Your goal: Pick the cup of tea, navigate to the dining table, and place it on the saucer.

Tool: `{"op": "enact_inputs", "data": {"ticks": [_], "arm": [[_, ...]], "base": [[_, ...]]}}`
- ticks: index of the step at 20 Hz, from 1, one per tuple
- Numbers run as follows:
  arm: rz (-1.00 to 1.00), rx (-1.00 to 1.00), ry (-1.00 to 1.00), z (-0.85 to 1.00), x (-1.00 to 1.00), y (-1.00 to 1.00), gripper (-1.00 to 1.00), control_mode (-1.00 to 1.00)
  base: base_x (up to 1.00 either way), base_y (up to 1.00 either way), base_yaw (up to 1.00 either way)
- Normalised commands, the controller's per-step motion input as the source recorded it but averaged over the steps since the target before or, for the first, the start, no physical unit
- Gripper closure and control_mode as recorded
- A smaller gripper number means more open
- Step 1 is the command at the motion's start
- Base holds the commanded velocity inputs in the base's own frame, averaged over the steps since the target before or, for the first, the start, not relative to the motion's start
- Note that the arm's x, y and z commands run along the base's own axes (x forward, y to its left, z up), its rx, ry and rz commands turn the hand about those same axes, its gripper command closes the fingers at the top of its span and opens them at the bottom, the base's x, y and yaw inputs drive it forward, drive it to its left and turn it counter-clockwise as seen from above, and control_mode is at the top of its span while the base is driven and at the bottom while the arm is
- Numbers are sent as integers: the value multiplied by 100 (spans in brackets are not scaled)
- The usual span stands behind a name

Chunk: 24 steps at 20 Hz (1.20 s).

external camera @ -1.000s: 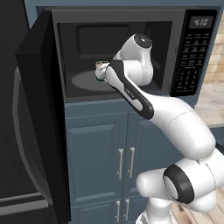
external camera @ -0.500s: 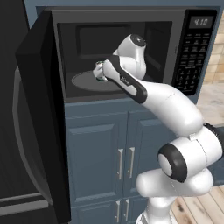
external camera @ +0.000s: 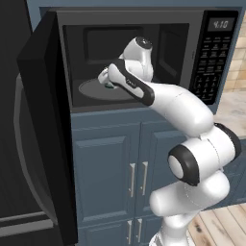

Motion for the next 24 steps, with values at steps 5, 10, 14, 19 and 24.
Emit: {"op": "enact_inputs", "data": {"ticks": [5, 10, 14, 19, 24], "arm": [[0, -2, 0, 0, 0, 2, 100, -100], [0, 0, 0, -1, -2, 0, 100, -100], [0, 0, 0, -11, 0, 0, 100, -100], [0, 0, -2, -8, -14, -1, 100, -100], [6, 0, -20, 34, -100, -10, 100, -100]], "base": [[0, 0, 0], [0, 0, 0], [0, 0, 0], [0, 0, 0], [0, 0, 0]]}}
